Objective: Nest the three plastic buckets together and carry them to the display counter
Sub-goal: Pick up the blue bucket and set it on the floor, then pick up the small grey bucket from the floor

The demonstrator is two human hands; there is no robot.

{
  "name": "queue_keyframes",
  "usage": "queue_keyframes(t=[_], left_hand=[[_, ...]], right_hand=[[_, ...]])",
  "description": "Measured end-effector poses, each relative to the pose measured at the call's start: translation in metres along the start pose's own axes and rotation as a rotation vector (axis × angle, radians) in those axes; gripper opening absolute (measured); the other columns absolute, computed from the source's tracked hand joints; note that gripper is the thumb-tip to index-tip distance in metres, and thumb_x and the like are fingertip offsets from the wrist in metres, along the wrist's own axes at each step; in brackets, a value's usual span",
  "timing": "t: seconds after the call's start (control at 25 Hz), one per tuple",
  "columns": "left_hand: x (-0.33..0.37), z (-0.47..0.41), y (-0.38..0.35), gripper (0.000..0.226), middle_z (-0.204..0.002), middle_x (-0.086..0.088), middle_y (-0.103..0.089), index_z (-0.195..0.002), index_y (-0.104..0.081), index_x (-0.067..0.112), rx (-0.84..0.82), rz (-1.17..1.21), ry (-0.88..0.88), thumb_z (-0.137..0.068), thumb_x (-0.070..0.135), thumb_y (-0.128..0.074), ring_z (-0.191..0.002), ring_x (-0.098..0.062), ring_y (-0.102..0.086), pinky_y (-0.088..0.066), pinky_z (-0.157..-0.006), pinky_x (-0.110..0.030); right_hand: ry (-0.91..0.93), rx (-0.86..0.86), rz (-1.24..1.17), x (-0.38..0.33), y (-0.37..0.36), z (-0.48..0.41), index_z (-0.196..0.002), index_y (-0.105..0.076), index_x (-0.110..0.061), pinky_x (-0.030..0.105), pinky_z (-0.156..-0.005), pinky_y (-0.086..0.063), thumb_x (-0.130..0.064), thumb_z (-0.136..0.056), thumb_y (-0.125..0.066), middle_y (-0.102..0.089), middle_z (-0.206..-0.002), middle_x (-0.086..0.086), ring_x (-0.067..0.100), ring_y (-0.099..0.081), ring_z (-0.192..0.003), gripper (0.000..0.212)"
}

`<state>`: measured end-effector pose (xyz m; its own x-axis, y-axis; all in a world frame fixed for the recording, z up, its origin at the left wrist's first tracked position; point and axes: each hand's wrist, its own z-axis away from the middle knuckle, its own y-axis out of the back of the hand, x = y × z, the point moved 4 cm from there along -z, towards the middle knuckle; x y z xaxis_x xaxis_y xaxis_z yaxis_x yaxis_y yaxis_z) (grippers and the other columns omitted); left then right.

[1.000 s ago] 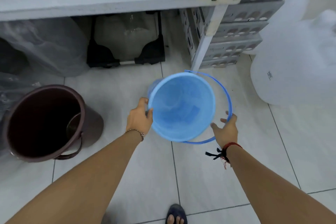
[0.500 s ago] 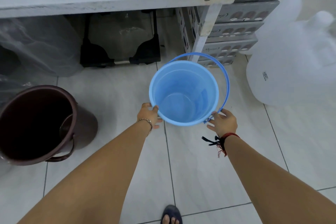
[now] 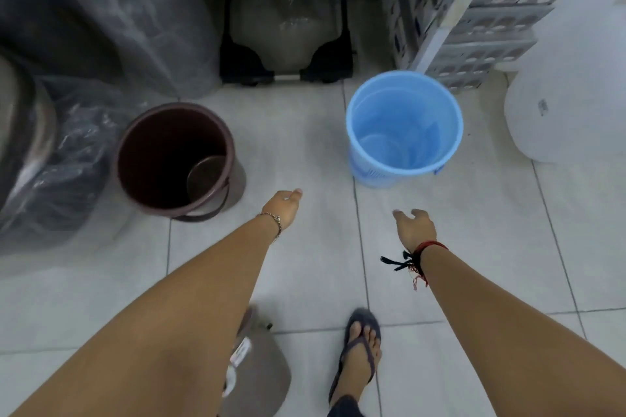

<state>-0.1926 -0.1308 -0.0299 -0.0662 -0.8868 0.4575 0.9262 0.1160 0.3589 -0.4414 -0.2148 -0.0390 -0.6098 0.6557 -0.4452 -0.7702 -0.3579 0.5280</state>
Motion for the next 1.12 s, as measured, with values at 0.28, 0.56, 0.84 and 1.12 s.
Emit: queue_keyframes(t=[0.28,0.56,0.84,1.12], left_hand=[[-0.224,0.027,0.068,0.061,-0.149,-0.024,-0.043,-0.142,-0.041,-0.007,0.106,-0.065,0.334,-0.102,0.039,-0.034,-0.136,-0.038,-0.044,-0.035,-0.109,-0.038],[-0.389,0.035,0.046,0.046,-0.155,-0.017,-0.036,-0.146,-0.037,-0.001,-0.023,0.060,0.625,-0.102,0.013,-0.038,-0.142,-0.033,-0.035,-0.031,-0.111,-0.038],[-0.417,0.044,0.012,0.049,-0.118,-0.021,-0.062,-0.123,-0.055,0.005,0.170,0.541,0.627,-0.077,0.020,-0.048,-0.106,-0.042,-0.064,-0.057,-0.088,-0.047],[-0.307,0.048,-0.006,0.064,-0.112,-0.010,-0.061,-0.134,-0.047,0.027,0.155,0.633,0.315,-0.082,-0.007,-0.064,-0.098,-0.034,-0.060,-0.061,-0.068,-0.040]], right_hand=[[-0.021,-0.319,0.236,0.092,-0.168,0.099,-0.142,-0.045,-0.003,0.028,-0.103,-0.036,-0.032,-0.095,-0.054,-0.046,-0.148,0.014,0.029,-0.046,-0.135,0.056],[-0.020,-0.426,0.381,0.173,-0.296,0.139,-0.065,-0.047,-0.013,0.026,-0.057,-0.037,-0.051,-0.088,-0.054,-0.047,-0.068,0.004,0.022,-0.049,-0.064,0.045],[0.012,-0.178,0.189,0.187,-0.283,0.168,-0.110,-0.066,-0.009,0.032,-0.073,-0.045,-0.050,-0.083,-0.050,-0.063,-0.109,0.013,0.029,-0.062,-0.090,0.052],[-0.077,0.019,-0.016,0.177,-0.214,0.140,-0.117,-0.056,-0.008,0.049,-0.075,-0.061,-0.023,-0.085,-0.044,-0.057,-0.116,0.012,0.031,-0.065,-0.080,0.038]])
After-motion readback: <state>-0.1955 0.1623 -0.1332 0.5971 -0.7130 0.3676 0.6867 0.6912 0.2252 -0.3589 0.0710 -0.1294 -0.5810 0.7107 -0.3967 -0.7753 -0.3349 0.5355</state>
